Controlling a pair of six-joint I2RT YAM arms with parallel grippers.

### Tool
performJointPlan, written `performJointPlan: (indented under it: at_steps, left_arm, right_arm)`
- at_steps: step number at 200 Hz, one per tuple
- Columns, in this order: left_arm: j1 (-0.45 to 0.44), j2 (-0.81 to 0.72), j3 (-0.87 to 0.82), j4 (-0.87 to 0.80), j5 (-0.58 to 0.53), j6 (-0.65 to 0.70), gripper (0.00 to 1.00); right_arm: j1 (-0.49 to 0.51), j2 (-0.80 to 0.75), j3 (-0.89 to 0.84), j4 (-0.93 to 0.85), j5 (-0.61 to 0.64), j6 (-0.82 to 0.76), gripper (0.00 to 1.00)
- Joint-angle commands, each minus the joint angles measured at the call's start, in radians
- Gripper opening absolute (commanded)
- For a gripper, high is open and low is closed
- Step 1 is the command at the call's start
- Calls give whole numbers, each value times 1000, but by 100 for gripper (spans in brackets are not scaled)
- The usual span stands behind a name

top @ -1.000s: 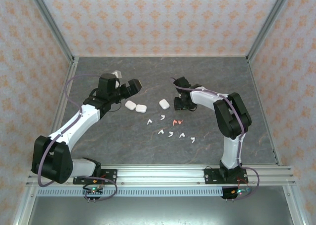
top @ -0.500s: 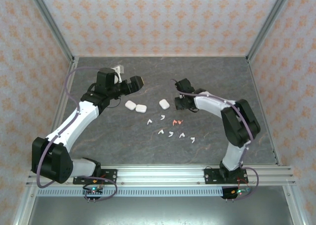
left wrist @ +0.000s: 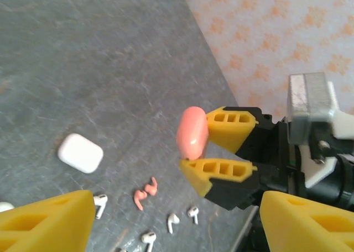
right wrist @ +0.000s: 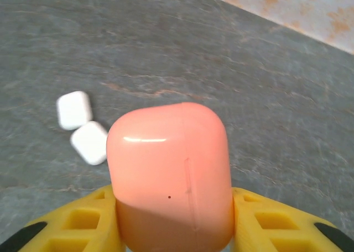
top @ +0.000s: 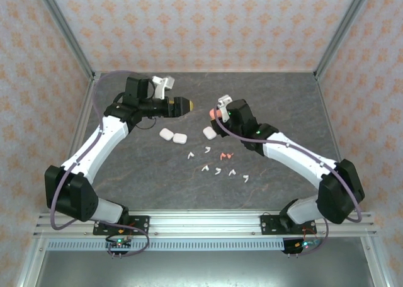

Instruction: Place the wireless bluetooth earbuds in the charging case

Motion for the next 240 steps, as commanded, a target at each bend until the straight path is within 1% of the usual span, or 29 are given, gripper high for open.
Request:
performJointPlan:
  at_steps: [1, 37, 79, 107, 156, 193, 240]
  left_arm:
    - [10, 18, 46, -86, 136, 82, 77]
    - [8, 43, 44, -116, 177, 111, 76]
    - [-8, 81, 64, -117, 197, 107, 74]
    - [-19, 103, 68, -107, 202, 94, 69]
    - [-40, 95, 39, -34, 203, 43, 64]
    - [-57, 98, 38, -7, 199, 18, 58]
    - [-63, 96, 37, -5, 201, 17, 47]
  right_arm:
    - [37, -31, 5, 11, 1, -68, 41]
    - [81, -25, 22, 30, 1, -94, 41]
    - [92, 0, 53, 65, -25, -85, 41]
    - [91, -3, 63, 82, -44, -80, 41]
    - [91, 7, 70, 85, -58, -96, 41]
    - [92, 11, 79, 89, -74, -97, 41]
    - [90, 22, 90, 97, -88, -96, 41]
